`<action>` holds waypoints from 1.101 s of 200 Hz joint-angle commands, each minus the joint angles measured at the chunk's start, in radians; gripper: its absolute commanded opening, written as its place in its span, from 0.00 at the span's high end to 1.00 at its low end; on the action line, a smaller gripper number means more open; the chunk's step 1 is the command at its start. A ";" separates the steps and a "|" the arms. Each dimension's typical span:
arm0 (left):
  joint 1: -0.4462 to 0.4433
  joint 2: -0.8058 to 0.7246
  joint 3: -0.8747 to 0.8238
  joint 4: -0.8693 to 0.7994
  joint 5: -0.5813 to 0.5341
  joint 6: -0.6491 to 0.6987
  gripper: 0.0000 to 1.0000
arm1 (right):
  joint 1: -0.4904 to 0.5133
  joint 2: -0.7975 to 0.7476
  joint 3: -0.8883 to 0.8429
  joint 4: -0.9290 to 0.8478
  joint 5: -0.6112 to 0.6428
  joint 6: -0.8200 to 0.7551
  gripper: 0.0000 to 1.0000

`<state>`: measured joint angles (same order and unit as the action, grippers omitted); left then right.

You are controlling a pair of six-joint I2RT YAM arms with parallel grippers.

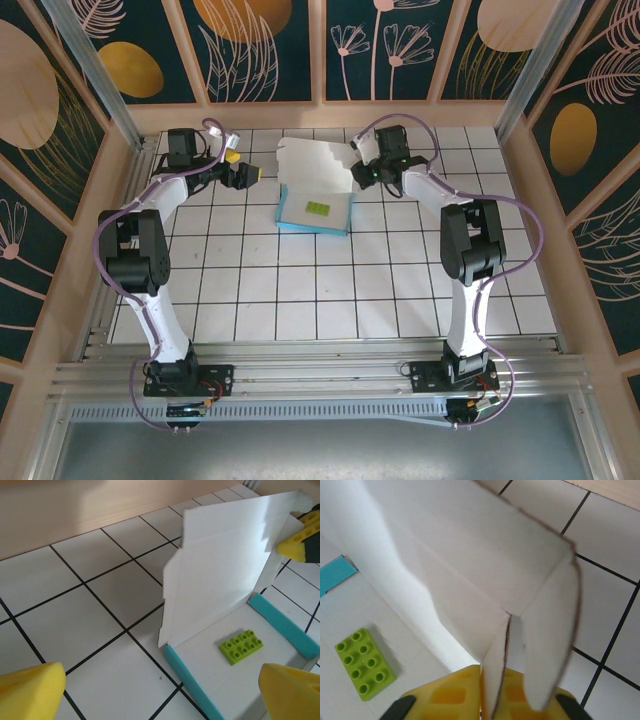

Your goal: Fold the paper box

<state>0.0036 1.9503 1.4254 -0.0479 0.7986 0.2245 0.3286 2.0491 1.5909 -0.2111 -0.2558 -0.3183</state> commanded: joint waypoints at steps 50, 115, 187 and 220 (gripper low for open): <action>-0.001 -0.062 -0.007 -0.002 -0.038 0.067 0.01 | -0.075 0.018 0.075 -0.079 0.005 -0.168 0.93; -0.001 -0.012 0.055 0.115 -0.063 0.039 0.01 | -0.076 -0.044 0.072 -0.125 -0.007 -0.269 0.46; 0.004 0.014 0.084 0.285 -0.191 -0.455 0.01 | -0.122 -0.345 -0.270 0.270 -0.125 0.491 0.24; 0.022 0.198 0.396 0.056 -0.175 -0.691 0.03 | -0.169 -0.293 -0.216 0.262 -0.254 0.809 0.23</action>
<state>0.0097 2.0426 1.6569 0.1028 0.6346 -0.1993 0.1867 1.7088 1.3396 -0.0090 -0.4011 0.1528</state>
